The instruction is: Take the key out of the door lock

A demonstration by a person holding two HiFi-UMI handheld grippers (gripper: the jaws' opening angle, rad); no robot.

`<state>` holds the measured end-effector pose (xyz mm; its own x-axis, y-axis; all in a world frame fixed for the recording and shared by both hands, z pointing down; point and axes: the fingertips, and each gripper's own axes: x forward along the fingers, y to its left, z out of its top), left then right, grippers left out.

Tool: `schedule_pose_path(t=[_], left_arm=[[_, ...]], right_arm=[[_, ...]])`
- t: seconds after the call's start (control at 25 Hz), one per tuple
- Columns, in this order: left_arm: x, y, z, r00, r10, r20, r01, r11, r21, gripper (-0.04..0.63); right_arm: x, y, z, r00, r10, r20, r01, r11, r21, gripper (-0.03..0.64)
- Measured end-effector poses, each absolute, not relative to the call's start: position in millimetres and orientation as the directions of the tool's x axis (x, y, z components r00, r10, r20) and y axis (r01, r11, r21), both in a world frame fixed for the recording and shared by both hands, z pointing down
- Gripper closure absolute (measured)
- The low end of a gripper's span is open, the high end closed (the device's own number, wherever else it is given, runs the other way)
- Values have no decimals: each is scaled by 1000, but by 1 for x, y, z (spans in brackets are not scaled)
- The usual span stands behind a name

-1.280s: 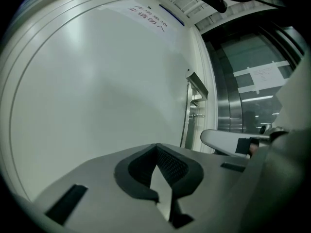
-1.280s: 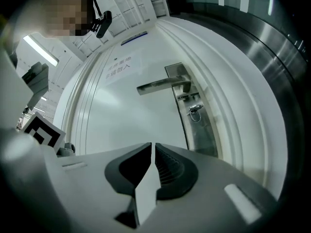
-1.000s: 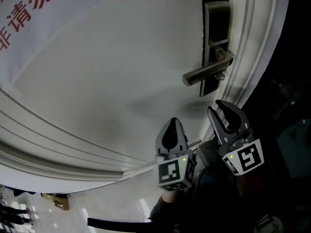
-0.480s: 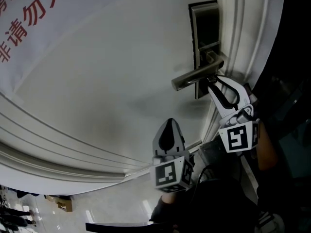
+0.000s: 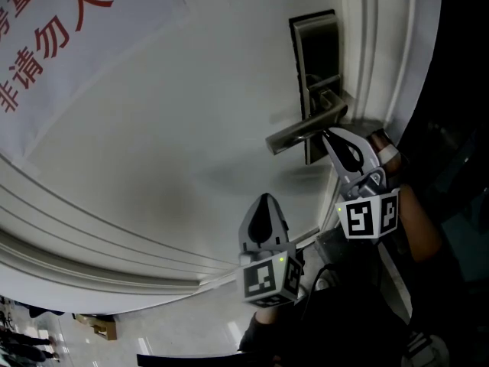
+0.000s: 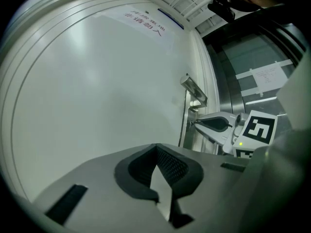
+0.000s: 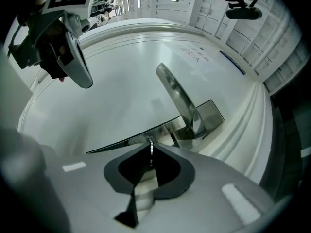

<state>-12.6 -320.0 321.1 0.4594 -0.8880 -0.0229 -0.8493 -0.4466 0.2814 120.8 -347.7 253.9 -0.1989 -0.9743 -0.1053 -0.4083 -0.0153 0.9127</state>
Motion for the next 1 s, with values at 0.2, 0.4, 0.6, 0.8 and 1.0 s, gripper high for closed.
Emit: schedule_pose_path(t=[0.2, 0.4, 0.6, 0.8, 1.0], left_arm=[[-16, -324, 326, 446, -894, -45, -853, -440, 280, 595], [-10, -325, 325, 461, -887, -36, -847, -452, 278, 596], [-3, -326, 325, 475, -880, -18, -843, -461, 278, 597], [7, -329, 329, 500, -866, 11, -836, -479, 268, 596], [13, -334, 339, 516, -856, 17, -824, -492, 280, 596]], right_arm=[[121, -348, 255, -202, -974, -100, -390, -13, 921, 601], [121, -349, 255, -206, -975, -88, -345, -12, 939, 602], [121, -347, 258, -205, -976, -70, -247, -18, 969, 603], [120, -348, 259, -201, -978, -52, -186, -14, 982, 604], [120, -348, 260, -202, -978, -48, -128, -22, 992, 604]])
